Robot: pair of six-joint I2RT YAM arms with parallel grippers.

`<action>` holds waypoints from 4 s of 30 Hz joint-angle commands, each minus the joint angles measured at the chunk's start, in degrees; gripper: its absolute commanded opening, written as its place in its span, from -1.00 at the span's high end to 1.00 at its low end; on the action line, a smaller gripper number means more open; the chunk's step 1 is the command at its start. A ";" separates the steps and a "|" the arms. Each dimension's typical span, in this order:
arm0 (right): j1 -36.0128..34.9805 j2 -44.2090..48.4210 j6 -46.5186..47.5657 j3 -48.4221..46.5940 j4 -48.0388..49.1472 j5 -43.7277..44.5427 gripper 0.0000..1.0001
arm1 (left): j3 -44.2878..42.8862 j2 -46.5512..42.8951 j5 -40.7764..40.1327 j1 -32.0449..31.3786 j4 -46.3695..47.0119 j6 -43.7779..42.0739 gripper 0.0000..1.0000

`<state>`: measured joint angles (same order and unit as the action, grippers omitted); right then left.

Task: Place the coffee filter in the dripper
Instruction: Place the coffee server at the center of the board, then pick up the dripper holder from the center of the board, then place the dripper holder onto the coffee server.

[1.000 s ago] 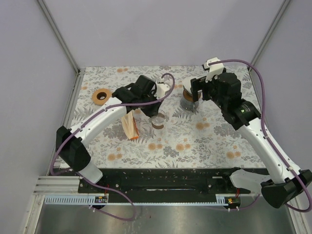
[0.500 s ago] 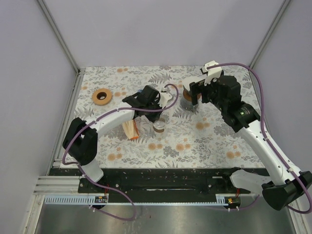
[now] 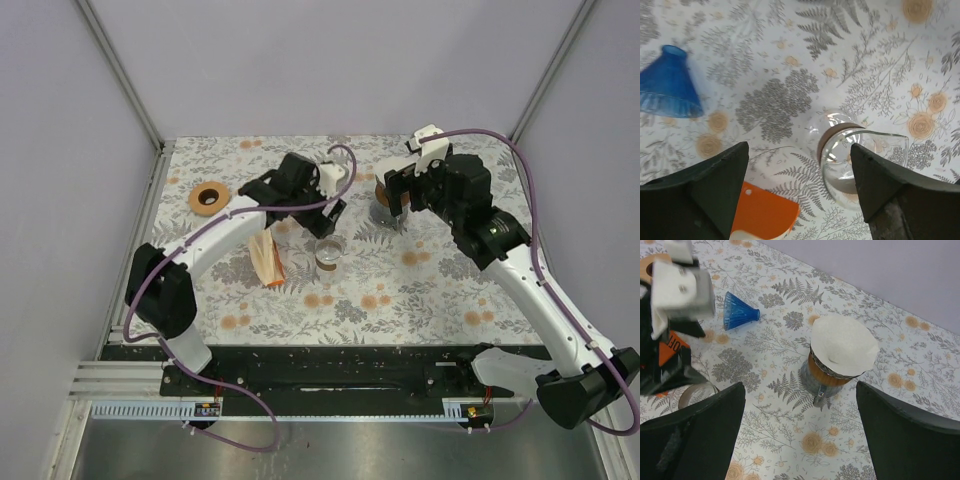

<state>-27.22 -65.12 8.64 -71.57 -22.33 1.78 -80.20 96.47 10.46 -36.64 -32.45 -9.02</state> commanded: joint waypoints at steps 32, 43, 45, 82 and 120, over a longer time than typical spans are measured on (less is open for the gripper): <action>0.15 0.87 2.08 3.81 5.19 -3.89 -0.99 | -19.81 23.77 -28.48 43.50 -6.67 31.69 -0.68; 0.15 0.96 2.52 4.07 5.10 -4.24 -0.99 | -24.39 30.27 -25.84 44.20 -8.51 31.25 -0.55; 0.15 0.96 2.60 4.16 5.28 -4.33 -0.99 | -24.21 30.80 -24.62 44.29 -8.42 30.99 -0.50; 0.15 1.93 1.90 3.28 3.70 -4.77 -0.99 | -21.30 4.27 -6.16 32.88 -10.87 15.97 1.00; 0.24 0.44 1.29 2.84 1.50 5.95 -0.99 | -21.40 9.00 -8.70 -2.99 -24.68 3.13 0.98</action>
<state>-27.20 -64.82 9.23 -67.79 -22.98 9.23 -100.05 105.56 2.13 -38.79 -58.59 -5.08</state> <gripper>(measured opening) 0.993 0.449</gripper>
